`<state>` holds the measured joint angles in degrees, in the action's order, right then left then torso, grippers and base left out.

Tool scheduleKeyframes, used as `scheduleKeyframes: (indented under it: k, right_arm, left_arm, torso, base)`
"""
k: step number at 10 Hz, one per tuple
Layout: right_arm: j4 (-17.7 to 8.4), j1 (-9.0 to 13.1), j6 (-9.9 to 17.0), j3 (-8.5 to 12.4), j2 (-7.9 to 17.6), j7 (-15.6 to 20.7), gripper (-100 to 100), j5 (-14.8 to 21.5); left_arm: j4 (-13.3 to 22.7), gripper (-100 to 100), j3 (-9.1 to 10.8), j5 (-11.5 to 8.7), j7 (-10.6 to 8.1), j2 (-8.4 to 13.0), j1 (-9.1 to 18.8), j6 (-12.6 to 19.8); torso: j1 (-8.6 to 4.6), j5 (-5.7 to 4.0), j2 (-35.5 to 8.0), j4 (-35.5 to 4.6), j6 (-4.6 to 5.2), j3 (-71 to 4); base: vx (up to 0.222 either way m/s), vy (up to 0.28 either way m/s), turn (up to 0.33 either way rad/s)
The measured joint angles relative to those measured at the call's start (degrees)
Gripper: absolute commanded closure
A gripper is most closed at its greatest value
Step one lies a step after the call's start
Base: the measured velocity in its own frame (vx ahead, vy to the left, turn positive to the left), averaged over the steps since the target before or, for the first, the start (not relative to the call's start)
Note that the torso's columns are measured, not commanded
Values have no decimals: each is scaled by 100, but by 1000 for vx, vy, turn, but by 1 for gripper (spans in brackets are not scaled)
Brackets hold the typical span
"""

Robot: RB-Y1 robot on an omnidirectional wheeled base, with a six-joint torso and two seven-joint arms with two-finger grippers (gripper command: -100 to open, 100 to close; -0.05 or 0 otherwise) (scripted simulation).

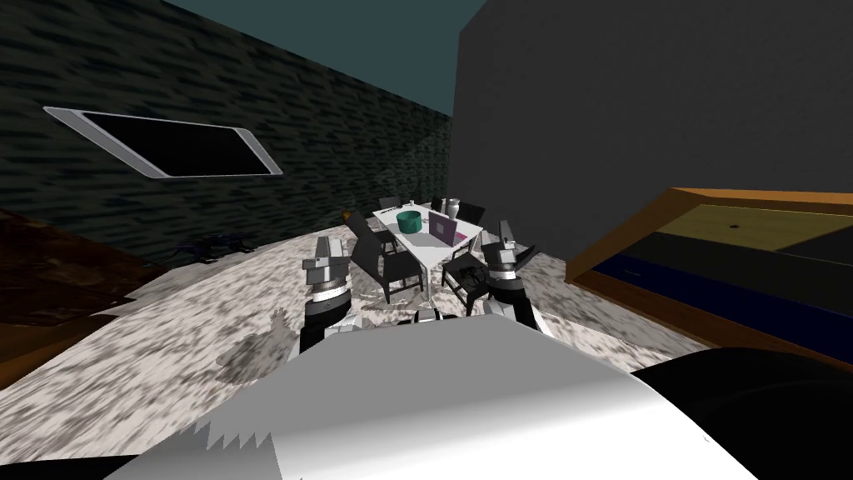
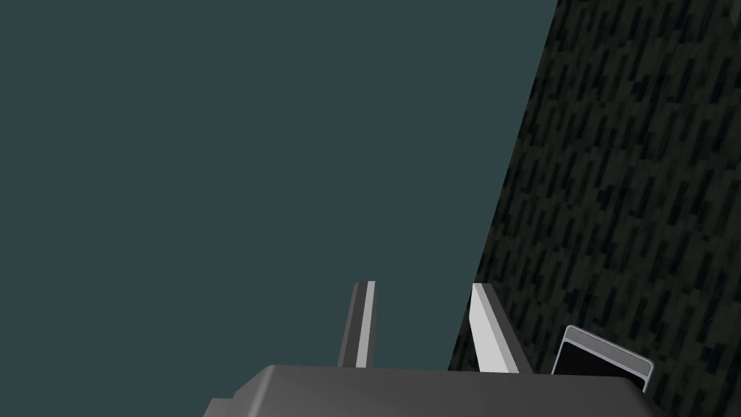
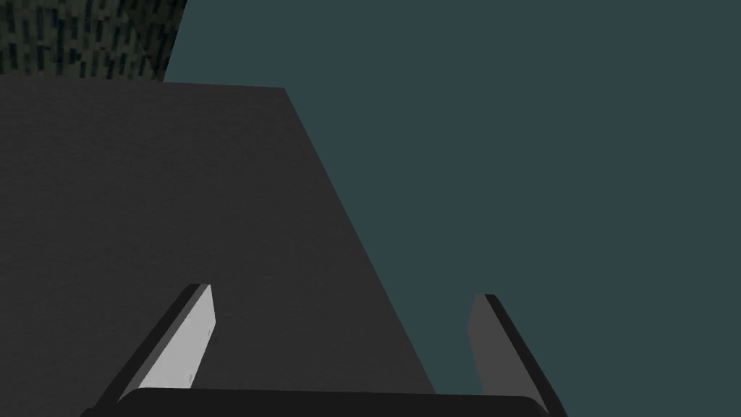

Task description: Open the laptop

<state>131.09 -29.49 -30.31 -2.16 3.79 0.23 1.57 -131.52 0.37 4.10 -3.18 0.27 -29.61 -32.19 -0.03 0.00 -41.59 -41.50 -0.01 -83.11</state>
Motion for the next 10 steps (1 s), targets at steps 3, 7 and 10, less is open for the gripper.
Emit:
scheduleKeyframes:
  k: [3, 7, 10]
  right_arm:
    - [-36, 127, 158, 122, 338, 391, -100, 372]
    - [-101, 303, 389, 315, 659, 970, -100, 918]
    - [-145, 457, 622, 457, 872, 1461, -100, 1415]
  left_arm:
    - [1, 0, 0, 0, 0, 0, 0, 0]
    - [1, 0, 0, 0, 0, 0, 0, 0]
    - [1, 0, 0, 0, 0, 0, 0, 1]
  torso:
    - [-3, -1, -78, -80, 2, -138]
    - [2, 0, -71, -79, 1, -144]
    - [0, 0, -69, -78, 2, -146]
  base:
    - [-71, -41, 110]
    - [-88, -41, 155]
    - [-89, -37, 126]
